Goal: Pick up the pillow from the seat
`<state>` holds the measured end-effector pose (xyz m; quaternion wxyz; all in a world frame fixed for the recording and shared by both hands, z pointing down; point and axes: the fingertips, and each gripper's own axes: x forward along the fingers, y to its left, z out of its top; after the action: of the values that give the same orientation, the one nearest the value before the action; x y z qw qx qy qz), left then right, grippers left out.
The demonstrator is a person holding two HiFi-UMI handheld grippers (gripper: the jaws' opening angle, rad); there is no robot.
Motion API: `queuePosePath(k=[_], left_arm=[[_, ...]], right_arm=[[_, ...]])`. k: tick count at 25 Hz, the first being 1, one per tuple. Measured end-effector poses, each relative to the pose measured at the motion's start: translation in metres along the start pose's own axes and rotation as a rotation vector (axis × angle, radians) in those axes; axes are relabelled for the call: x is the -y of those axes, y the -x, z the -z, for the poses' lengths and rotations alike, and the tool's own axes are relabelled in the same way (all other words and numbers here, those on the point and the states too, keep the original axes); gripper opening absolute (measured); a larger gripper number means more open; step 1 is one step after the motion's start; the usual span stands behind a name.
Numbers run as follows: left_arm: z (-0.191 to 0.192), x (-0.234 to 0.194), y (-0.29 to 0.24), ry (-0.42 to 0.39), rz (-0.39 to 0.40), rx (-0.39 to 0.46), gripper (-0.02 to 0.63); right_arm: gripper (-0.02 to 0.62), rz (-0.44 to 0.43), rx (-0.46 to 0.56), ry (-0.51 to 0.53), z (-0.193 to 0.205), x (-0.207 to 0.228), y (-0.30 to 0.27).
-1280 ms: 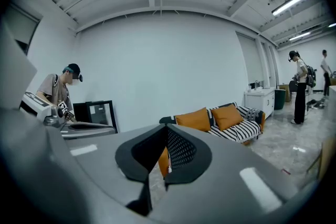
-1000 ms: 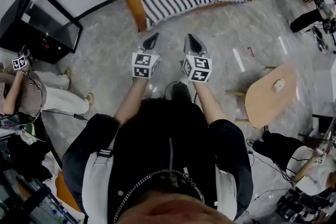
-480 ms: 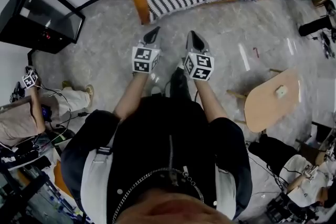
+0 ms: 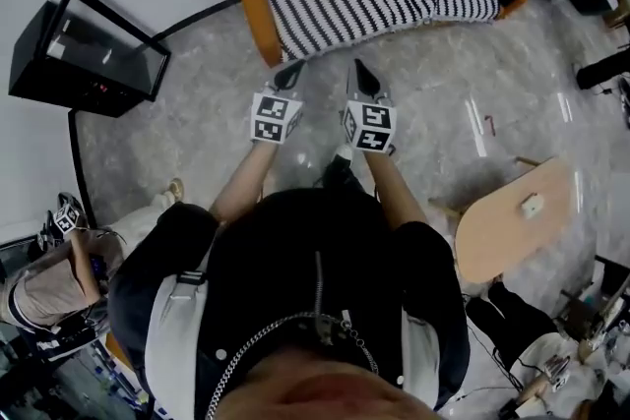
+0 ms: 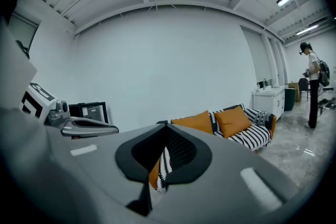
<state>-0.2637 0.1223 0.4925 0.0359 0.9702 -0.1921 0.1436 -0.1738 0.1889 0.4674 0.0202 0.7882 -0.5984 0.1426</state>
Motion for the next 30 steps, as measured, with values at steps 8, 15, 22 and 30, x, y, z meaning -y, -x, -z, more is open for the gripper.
queuePosePath(k=[8,15,22,30], left_arm=[[-0.04,0.007,-0.05,-0.009,-0.063,0.011,0.009],[-0.053,-0.002,-0.095,0.008,-0.111,0.015,0.009],[-0.049,-0.01,-0.124,0.052,-0.13,0.019,0.009],[-0.054,-0.024,-0.182,0.086,-0.119,0.043,0.009]], right_arm=[[0.002,-0.029,0.002,-0.051,-0.022,0.069,-0.029],[0.002,-0.075,-0.02,-0.033,-0.031,0.102,-0.066],[0.002,-0.084,-0.044,-0.008,-0.029,0.122,-0.087],[0.002,-0.053,-0.048,0.003,-0.037,0.161,-0.125]])
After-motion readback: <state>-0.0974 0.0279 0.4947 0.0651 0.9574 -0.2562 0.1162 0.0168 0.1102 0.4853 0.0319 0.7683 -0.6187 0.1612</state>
